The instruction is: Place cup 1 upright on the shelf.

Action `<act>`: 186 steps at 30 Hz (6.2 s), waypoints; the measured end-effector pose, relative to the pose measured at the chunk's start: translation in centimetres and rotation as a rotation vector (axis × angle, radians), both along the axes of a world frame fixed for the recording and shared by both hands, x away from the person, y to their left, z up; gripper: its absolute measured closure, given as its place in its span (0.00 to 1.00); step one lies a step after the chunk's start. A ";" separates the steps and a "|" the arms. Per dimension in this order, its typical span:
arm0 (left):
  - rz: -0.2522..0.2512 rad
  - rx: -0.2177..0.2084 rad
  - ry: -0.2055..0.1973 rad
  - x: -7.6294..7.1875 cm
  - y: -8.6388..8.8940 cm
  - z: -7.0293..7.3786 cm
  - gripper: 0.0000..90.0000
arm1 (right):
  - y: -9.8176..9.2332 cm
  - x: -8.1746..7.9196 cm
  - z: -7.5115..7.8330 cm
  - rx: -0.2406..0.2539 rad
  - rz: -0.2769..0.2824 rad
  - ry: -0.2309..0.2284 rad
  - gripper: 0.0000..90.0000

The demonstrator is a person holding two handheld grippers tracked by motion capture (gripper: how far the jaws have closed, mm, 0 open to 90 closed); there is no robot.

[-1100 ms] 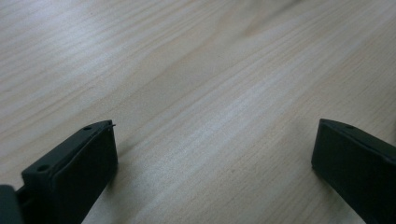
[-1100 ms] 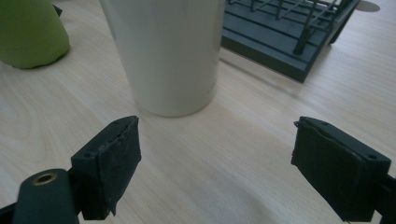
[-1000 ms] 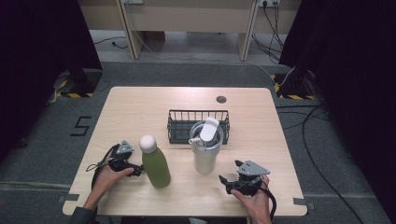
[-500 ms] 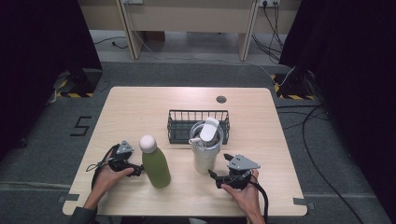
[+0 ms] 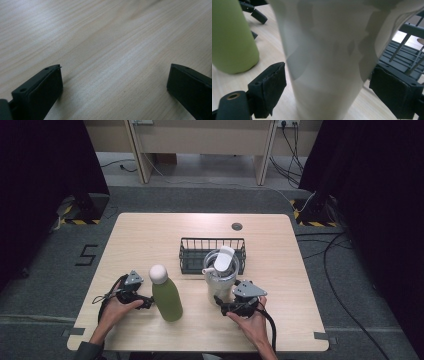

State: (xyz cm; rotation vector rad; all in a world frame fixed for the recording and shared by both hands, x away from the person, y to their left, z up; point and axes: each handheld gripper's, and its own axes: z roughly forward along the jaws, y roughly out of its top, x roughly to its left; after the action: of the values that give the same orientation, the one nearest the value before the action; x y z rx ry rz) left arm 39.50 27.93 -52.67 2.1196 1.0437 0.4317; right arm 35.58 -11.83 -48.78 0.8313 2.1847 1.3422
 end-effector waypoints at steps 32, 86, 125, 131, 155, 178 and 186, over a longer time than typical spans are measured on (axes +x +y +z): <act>-0.001 0.000 0.000 0.0 0.0 0.0 0.00 | 1.2 2.2 -2.3 0.175 0.043 -0.072 0.11; -0.003 0.000 0.000 0.0 0.0 0.0 0.00 | 0.0 4.9 7.1 0.174 -0.053 -0.140 0.13; -0.003 0.000 0.000 0.0 0.0 0.0 0.00 | 0.6 11.4 10.5 0.146 -0.117 -0.143 0.13; -0.003 0.001 0.001 0.0 0.0 0.0 0.00 | 0.6 12.5 9.8 0.150 -0.131 -0.141 0.13; -0.003 0.000 0.000 0.0 0.0 0.0 0.00 | 0.4 13.8 6.8 0.150 -0.164 -0.124 0.13; -0.003 0.000 0.000 0.0 0.0 0.0 0.00 | 0.6 14.2 3.7 0.122 -0.178 -0.103 0.13; -0.003 0.001 0.000 0.0 0.0 0.0 0.00 | 0.4 14.0 2.8 0.136 -0.172 -0.118 0.13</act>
State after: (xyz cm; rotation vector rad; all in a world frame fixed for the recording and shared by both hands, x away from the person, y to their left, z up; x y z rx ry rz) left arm 39.49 27.92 -52.66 2.1214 1.0403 0.4312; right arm 49.62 -11.41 -45.95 0.9421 1.9041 1.4274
